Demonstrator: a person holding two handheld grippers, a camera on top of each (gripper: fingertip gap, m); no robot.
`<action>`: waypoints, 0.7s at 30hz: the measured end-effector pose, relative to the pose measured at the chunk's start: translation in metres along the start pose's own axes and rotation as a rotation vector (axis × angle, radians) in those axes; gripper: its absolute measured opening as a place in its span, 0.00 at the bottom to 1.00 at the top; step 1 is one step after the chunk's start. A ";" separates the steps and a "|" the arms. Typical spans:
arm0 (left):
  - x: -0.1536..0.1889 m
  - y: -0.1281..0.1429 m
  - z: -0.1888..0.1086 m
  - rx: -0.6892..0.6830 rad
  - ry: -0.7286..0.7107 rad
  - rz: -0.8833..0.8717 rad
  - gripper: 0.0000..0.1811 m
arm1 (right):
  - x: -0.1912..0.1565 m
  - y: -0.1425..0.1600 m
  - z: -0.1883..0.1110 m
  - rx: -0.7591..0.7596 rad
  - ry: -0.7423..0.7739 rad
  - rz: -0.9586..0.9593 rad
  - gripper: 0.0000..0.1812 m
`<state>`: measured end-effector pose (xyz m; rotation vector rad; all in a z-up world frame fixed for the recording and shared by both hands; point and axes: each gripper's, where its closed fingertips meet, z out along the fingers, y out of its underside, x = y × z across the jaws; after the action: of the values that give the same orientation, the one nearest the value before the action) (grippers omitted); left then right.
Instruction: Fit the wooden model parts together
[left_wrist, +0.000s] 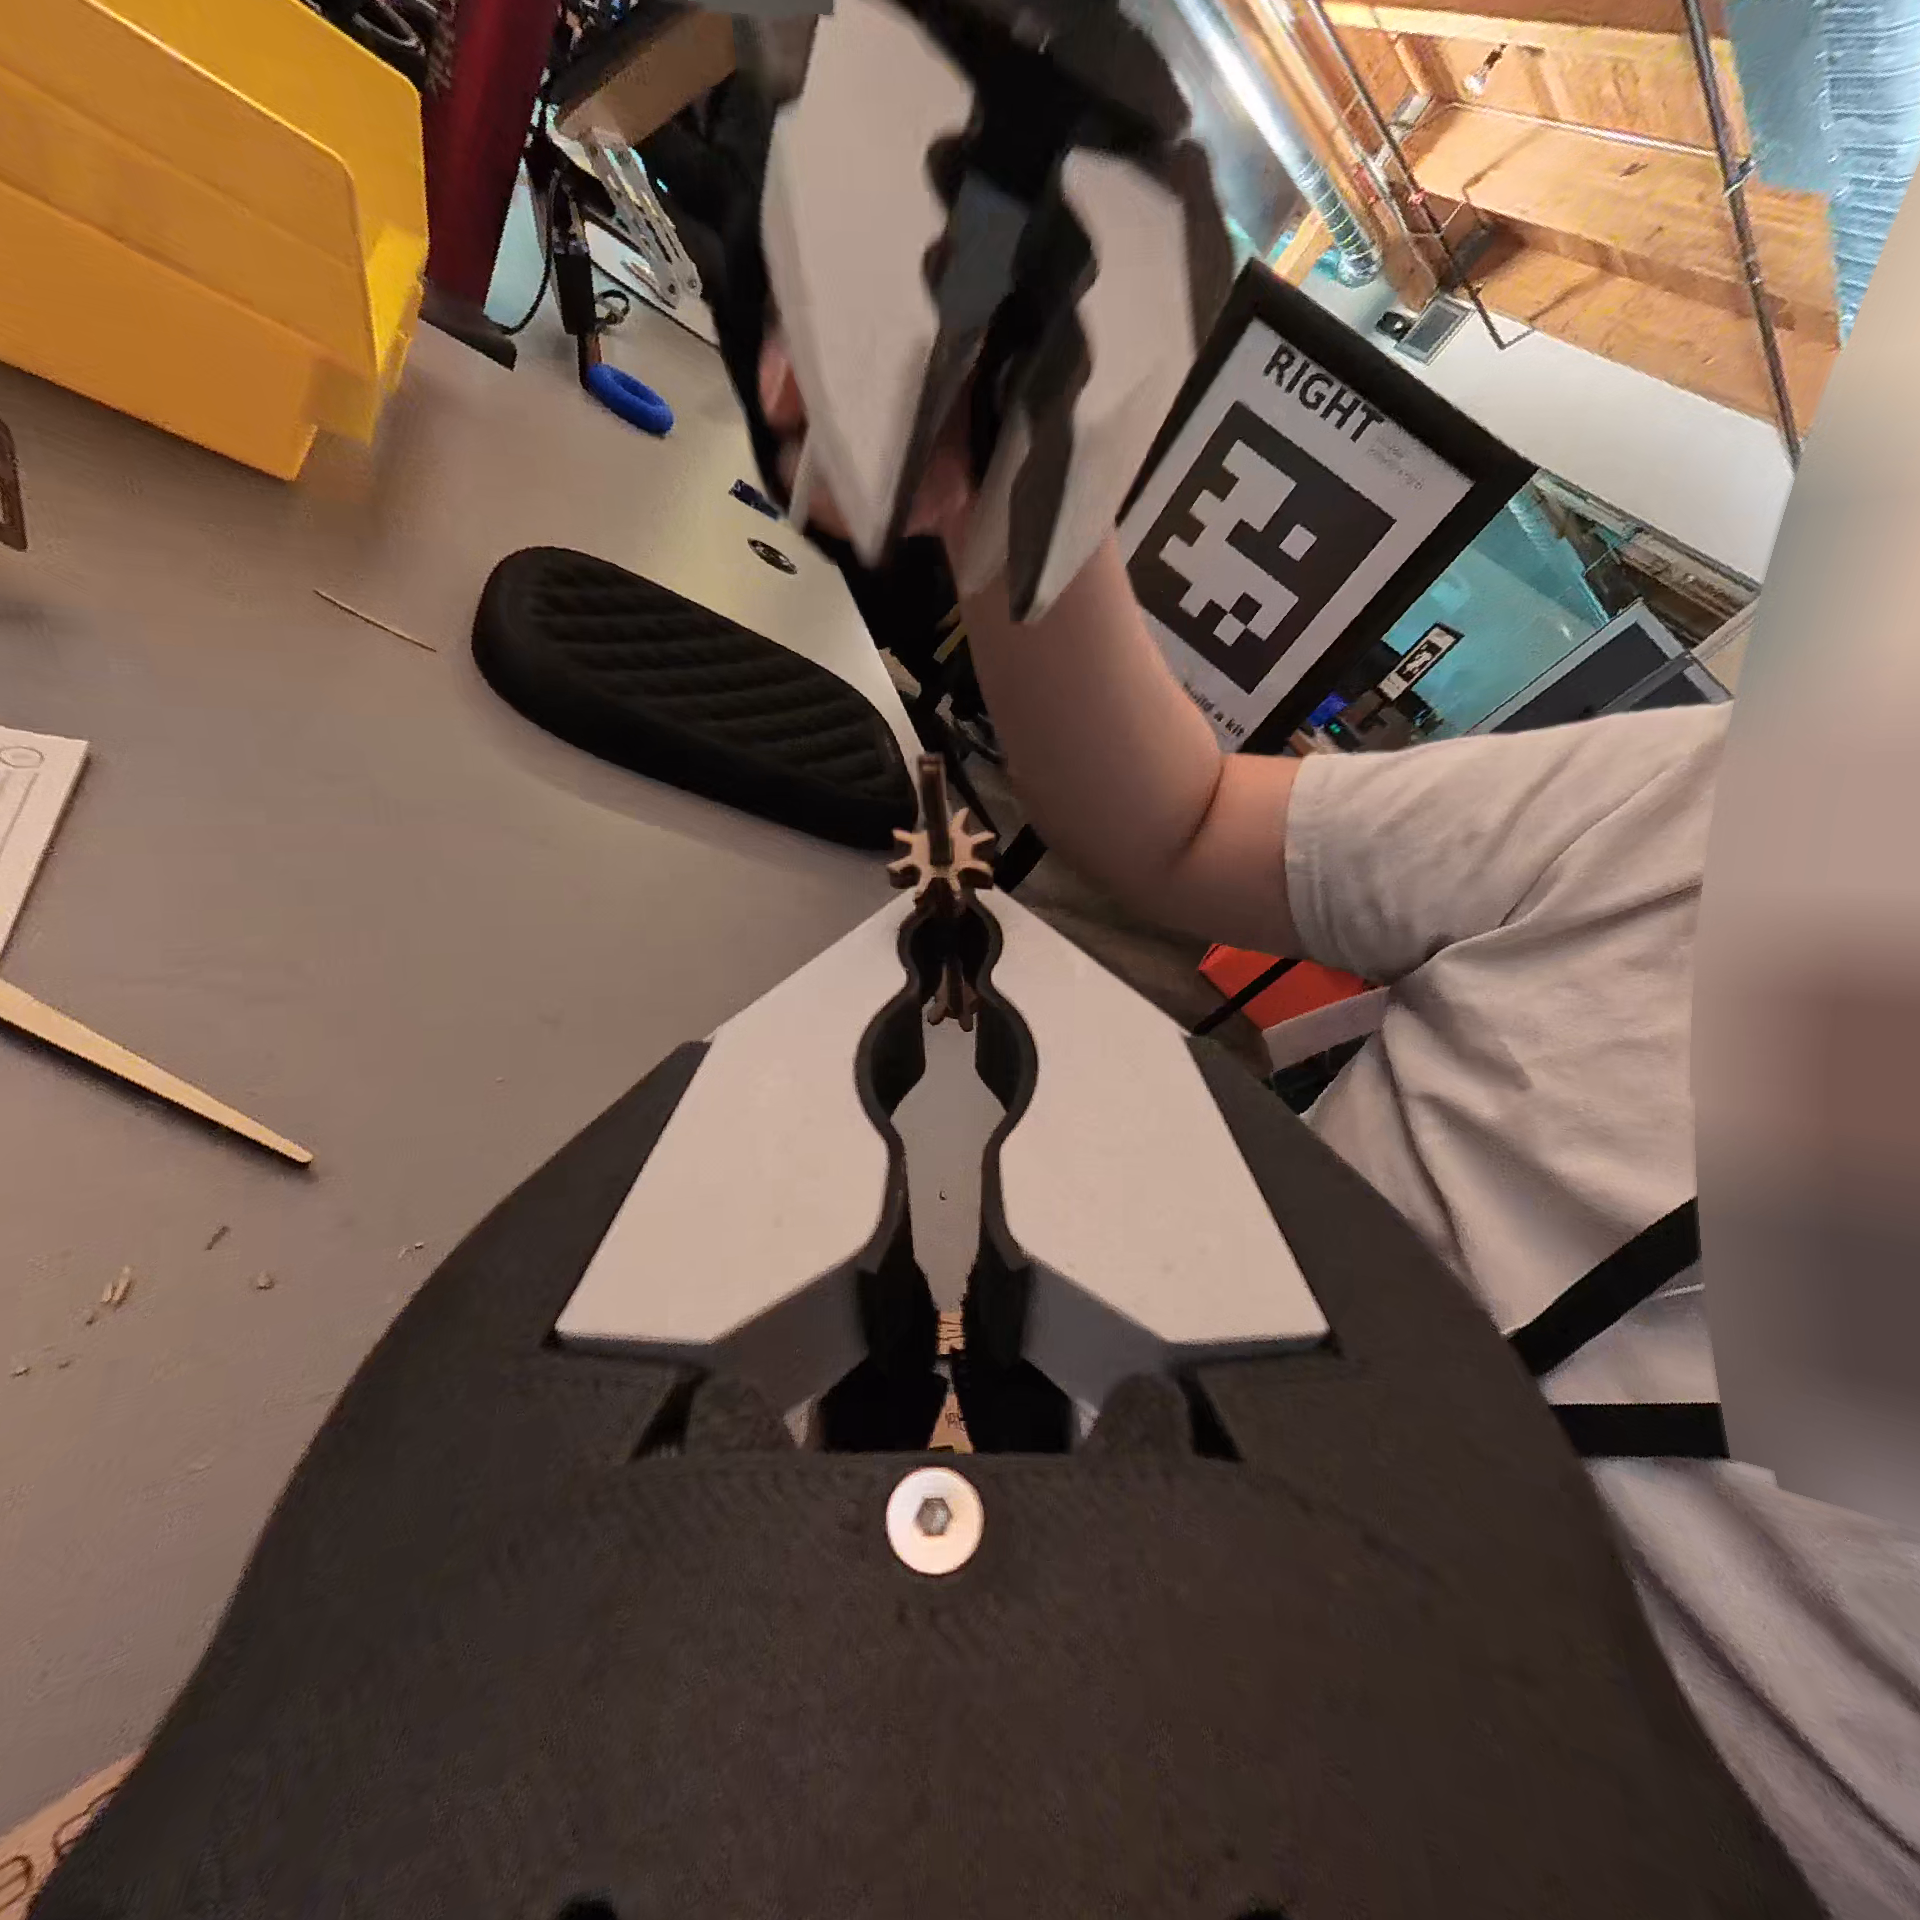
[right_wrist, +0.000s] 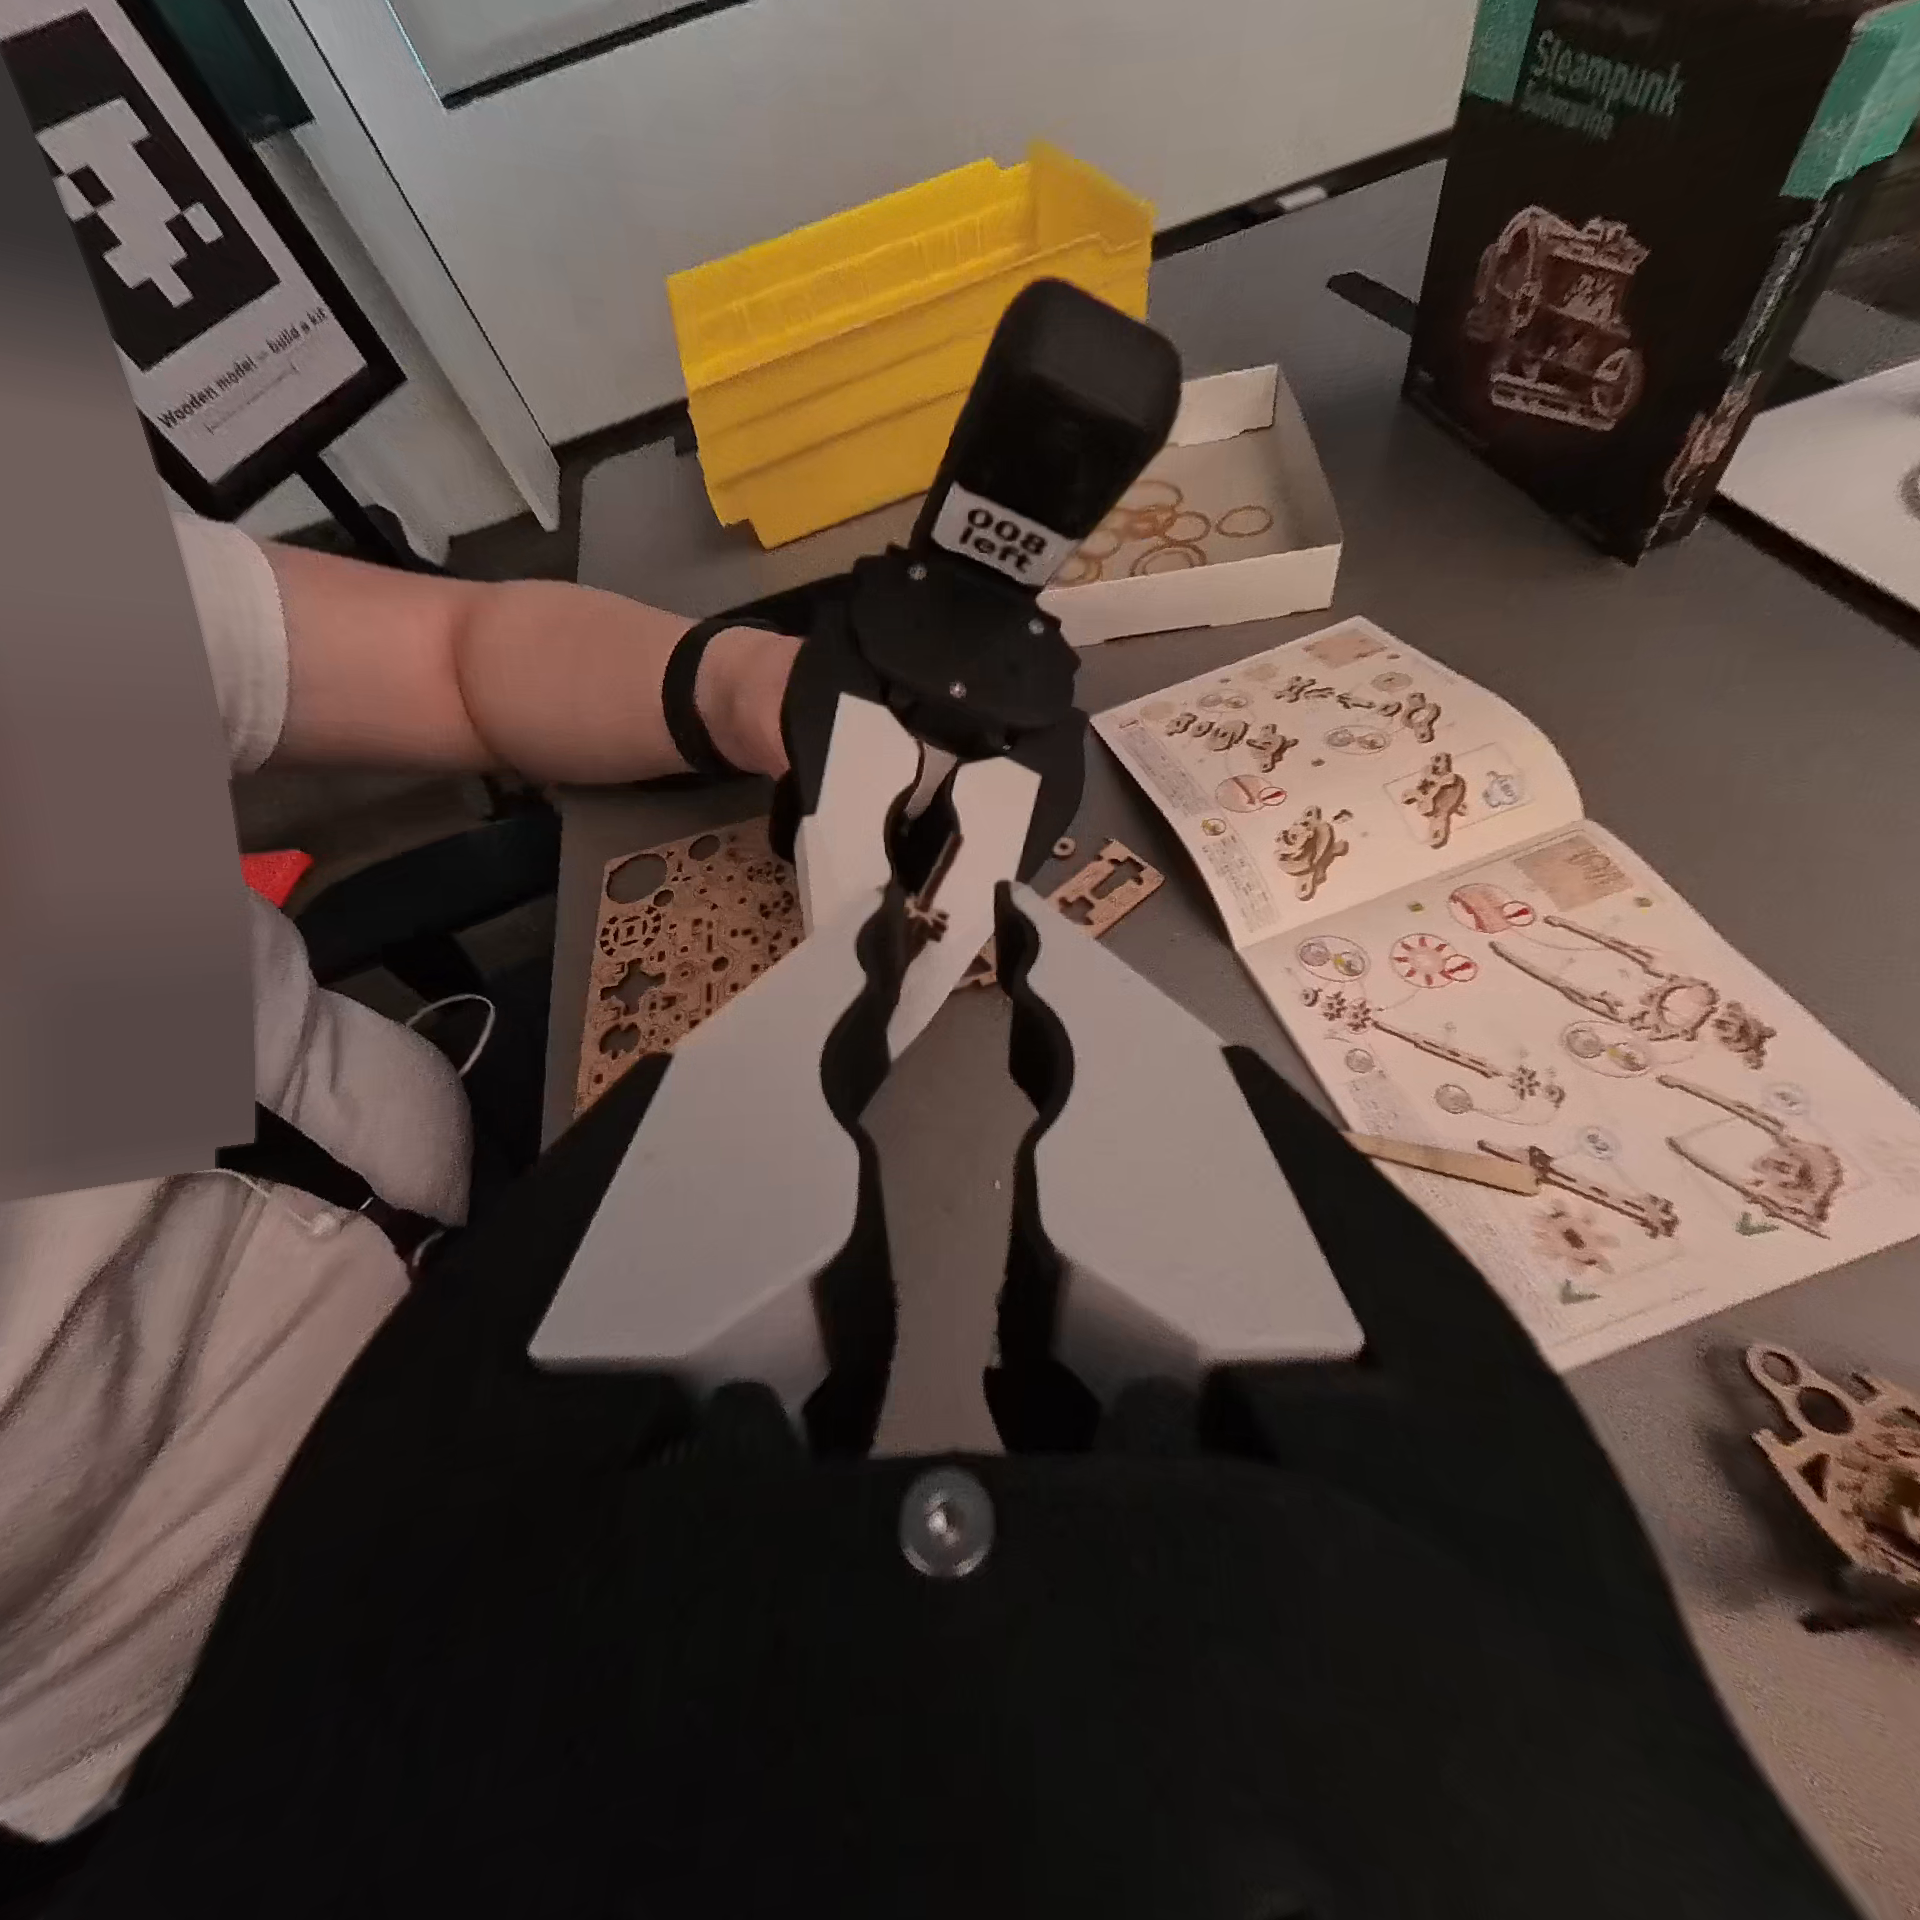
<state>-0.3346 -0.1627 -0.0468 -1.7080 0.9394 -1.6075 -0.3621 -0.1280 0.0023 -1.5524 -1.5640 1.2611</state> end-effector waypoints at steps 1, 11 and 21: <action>0.001 -0.001 -0.001 0.007 0.012 -0.009 0.00 | -0.001 0.005 0.004 0.014 -0.010 0.007 0.08; -0.004 -0.004 -0.008 0.016 -0.005 -0.011 0.00 | -0.005 0.024 0.022 0.022 -0.033 -0.012 0.10; -0.034 0.012 -0.011 -0.177 -0.346 0.399 0.00 | -0.006 0.020 0.024 0.099 -0.064 -0.159 0.13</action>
<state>-0.3472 -0.1406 -0.0752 -1.7078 1.1787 -0.9608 -0.3752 -0.1421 -0.0233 -1.3107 -1.6060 1.2897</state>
